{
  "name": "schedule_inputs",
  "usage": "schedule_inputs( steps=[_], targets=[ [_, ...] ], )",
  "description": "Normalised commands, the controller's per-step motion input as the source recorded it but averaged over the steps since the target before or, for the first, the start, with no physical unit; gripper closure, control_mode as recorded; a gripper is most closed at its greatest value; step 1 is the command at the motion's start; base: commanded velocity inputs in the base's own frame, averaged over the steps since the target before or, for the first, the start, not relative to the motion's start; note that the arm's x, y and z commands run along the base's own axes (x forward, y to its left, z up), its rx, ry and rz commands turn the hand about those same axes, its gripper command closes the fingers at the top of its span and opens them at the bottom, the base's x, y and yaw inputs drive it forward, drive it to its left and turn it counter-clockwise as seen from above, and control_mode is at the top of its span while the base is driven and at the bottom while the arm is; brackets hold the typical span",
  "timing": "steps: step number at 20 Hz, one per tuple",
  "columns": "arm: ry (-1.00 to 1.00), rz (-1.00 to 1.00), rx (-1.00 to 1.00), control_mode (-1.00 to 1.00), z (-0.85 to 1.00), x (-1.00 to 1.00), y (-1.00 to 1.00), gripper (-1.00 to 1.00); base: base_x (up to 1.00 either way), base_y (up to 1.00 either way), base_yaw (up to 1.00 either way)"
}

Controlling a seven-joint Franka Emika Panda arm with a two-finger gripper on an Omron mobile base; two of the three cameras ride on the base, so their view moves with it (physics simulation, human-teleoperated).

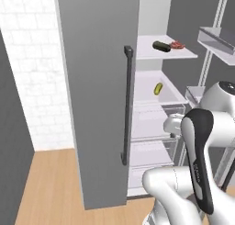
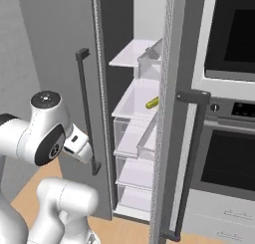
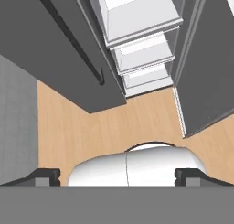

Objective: Place one cucumber and one steak in each tupperware on the nearby counter, to pack two identical lunches.

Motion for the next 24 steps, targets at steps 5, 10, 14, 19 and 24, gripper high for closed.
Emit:
schedule_inputs(
  steps=[5, 10, 14, 19, 24],
  targets=[
    [0.00, 0.00, 0.00, 1.00, 0.00, 0.00, 0.00, -1.00, 0.31, -0.53, 0.00],
    [0.00, 0.00, 0.00, 1.00, 0.00, 0.00, 0.00, -1.00, 0.24, -0.06, 0.00],
    [0.00, 0.00, 0.00, 1.00, 0.00, 0.00, 0.00, -1.00, 0.46, 0.60, -0.01],
    [0.00, 0.00, 0.00, 1.00, 0.00, 0.00, 0.00, -1.00, 0.55, 0.11, -0.04],
    [0.00, 0.00, 0.00, 1.00, 0.00, 0.00, 0.00, -1.00, 0.31, -0.36, 0.00]
  ],
)
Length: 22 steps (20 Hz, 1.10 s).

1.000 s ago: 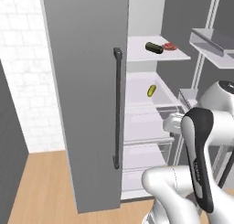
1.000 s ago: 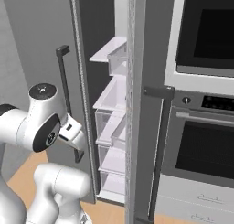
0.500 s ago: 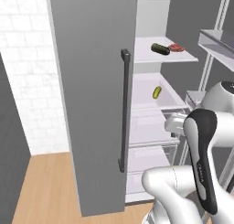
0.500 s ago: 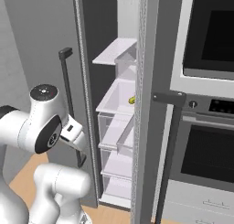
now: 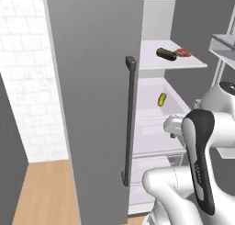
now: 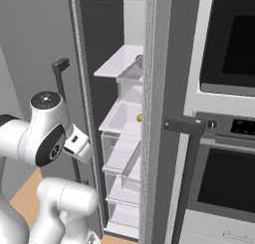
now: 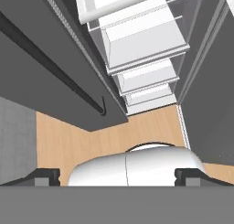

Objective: Place one cucumber and one steak in each tupperware on the nearby counter, to pack two identical lunches.

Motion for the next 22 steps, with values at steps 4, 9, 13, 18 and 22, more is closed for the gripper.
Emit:
schedule_inputs(
  steps=[4, 9, 13, 18, 22],
  targets=[
    [0.00, 0.00, 0.00, 1.00, 0.00, 0.00, 0.00, -1.00, 0.32, -0.29, 0.00],
    [0.00, 0.00, 0.00, 1.00, 0.00, 0.00, 0.00, -1.00, 0.39, -0.08, -0.07],
    [0.00, 0.00, 0.00, 1.00, 0.00, 0.00, 0.00, -1.00, 0.19, -0.12, -0.19],
    [0.00, 0.00, 0.00, 1.00, 0.00, 0.00, 0.00, -1.00, 0.07, -0.09, -0.25],
    [0.00, 0.00, 0.00, 1.00, 0.00, 0.00, 0.00, -1.00, 0.09, -0.01, -0.27]
  ],
)
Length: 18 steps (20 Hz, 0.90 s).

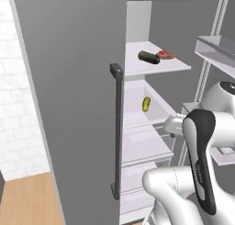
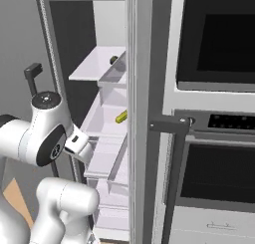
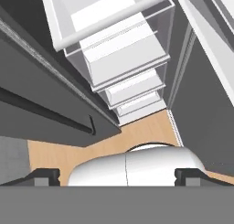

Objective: Place one cucumber and one steak in each tupperware on the nearby counter, to pack two identical lunches.

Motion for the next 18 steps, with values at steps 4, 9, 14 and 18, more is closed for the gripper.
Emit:
schedule_inputs(
  steps=[4, 9, 14, 18],
  targets=[
    [0.00, 0.00, 0.00, 1.00, 0.00, 0.00, 0.00, -1.00, 0.17, -0.06, -0.24],
    [0.00, 0.00, 0.00, 1.00, 0.00, 0.00, 0.00, -1.00, 0.30, 0.00, -0.18],
    [0.00, 0.00, 0.00, 1.00, 0.00, 0.00, 0.00, -1.00, 0.38, -0.03, -0.14],
    [0.00, 0.00, 0.00, 1.00, 0.00, 0.00, 0.00, -1.00, 0.26, 0.00, -0.10]
  ],
)
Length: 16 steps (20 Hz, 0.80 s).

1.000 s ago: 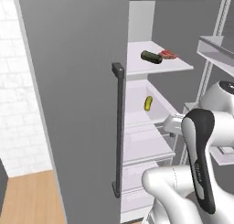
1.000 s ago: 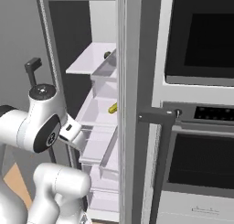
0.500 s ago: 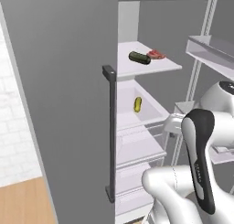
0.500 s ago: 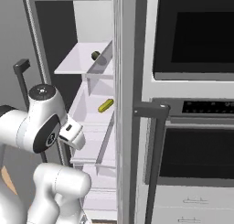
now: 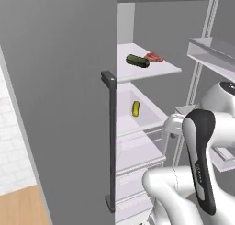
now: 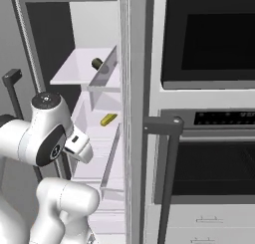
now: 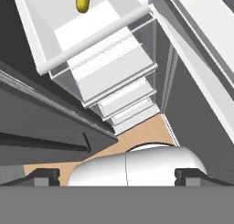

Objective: Place one cucumber and one steak in each tupperware on the nearby counter, to pack two identical lunches.

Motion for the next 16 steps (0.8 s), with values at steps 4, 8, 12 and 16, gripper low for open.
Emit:
schedule_inputs(
  steps=[4, 8, 12, 16],
  targets=[
    [0.00, 0.00, 0.00, 1.00, 0.00, 0.00, 0.00, -1.00, 0.25, 0.00, -0.05],
    [0.01, 0.00, 0.00, -1.00, 0.00, 0.36, 0.00, -1.00, 0.08, 0.00, 0.00],
    [-0.01, -0.01, 0.00, -1.00, 0.00, 0.53, 0.18, -1.00, 0.00, 0.00, 0.00],
    [-0.01, 0.00, -0.03, -1.00, -0.09, 0.67, 0.17, -1.00, 0.00, 0.00, 0.00]
  ],
)
